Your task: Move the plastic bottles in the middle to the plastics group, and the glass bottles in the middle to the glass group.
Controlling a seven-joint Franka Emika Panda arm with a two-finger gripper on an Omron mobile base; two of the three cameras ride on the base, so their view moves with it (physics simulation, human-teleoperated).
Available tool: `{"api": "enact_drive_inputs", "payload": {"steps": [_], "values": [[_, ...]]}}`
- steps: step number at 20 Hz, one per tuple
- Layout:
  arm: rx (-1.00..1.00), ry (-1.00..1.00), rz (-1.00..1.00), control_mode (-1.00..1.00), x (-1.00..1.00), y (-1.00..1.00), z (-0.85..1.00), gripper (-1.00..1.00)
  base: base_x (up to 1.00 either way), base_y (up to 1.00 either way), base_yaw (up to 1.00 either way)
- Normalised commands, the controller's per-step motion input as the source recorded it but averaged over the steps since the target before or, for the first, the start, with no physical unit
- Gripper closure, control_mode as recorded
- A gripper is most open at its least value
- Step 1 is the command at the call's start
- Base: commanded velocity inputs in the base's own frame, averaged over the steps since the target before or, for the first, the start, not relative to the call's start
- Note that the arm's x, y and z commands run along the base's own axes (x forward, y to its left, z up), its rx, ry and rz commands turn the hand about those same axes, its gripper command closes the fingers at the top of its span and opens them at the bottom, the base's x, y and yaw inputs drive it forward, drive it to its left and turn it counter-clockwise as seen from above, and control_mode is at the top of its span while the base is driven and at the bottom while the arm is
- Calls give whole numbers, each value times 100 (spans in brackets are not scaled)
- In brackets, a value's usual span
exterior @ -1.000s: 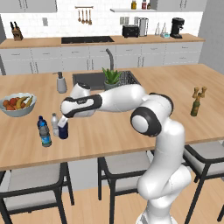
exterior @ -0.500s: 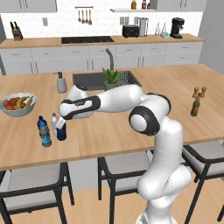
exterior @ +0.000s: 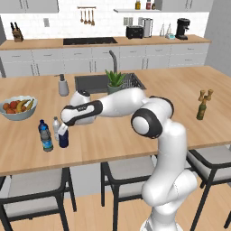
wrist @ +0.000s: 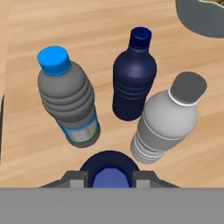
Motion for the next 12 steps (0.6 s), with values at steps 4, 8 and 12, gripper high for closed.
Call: {"api": "enact_drive_inputs", "payload": {"steps": [4,8,12], "values": [[0,0,0,-100,0,1,-9,100,0,0,0],[0,0,0,-100,-1,1,0,-100,0,0,0],[0,0,0,-100,-1,1,0,-100,0,0,0]]}}
